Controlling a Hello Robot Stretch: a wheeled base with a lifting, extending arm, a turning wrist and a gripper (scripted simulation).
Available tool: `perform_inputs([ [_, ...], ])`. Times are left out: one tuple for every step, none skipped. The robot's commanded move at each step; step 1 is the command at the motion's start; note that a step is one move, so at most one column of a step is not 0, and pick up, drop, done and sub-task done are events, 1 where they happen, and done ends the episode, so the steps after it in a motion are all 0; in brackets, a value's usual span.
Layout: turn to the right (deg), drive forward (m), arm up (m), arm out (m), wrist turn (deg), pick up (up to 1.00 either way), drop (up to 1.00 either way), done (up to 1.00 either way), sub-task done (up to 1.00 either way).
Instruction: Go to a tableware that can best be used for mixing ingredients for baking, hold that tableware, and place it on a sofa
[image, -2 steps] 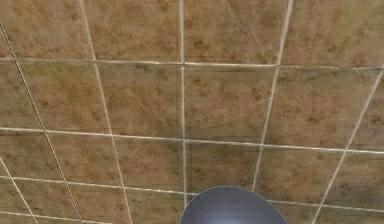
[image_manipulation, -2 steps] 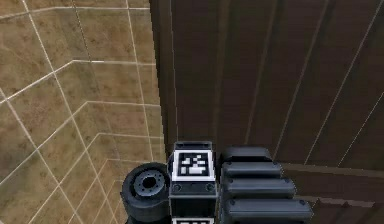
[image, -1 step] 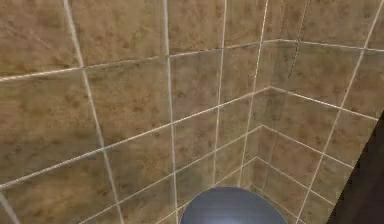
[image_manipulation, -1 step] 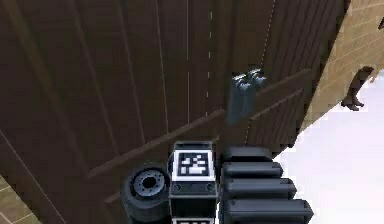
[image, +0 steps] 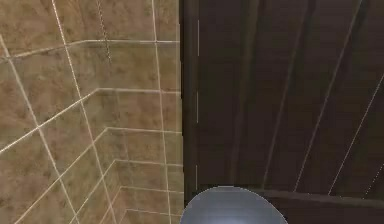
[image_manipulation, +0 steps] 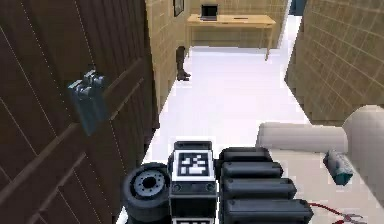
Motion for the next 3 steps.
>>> perform_inputs([
  [45.0,0.0,0.0,0.0,0.0,0.0,0.0,0.0,0.0],
  [45.0,0.0,0.0,0.0,0.0,0.0,0.0,0.0,0.0],
  [9.0,0.0,0.0,0.0,0.0,0.0,0.0,0.0,0.0],
])
